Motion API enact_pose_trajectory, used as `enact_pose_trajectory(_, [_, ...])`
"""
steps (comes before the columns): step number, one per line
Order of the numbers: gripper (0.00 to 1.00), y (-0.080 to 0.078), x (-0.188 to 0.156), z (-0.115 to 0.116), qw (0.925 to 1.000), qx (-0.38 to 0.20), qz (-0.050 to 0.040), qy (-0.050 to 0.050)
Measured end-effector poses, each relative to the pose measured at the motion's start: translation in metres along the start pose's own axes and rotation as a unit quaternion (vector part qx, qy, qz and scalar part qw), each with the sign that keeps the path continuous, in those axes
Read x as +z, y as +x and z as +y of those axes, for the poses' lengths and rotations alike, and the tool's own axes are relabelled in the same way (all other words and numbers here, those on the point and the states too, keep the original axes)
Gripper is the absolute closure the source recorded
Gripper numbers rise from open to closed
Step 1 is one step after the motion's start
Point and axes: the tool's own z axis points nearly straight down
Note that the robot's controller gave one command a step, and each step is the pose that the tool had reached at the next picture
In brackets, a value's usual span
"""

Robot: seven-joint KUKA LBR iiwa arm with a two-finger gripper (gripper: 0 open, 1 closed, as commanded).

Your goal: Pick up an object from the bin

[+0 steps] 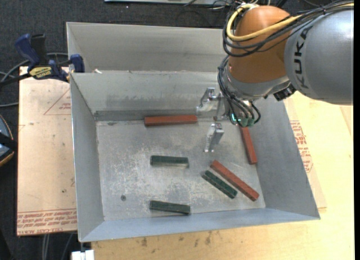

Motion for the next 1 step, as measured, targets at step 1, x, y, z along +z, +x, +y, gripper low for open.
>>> enact_pose_trajectory(1, [0.00, -0.0015, -0.0049, -0.0001, 1.0000, 0.000, -0.0041, 0.000])
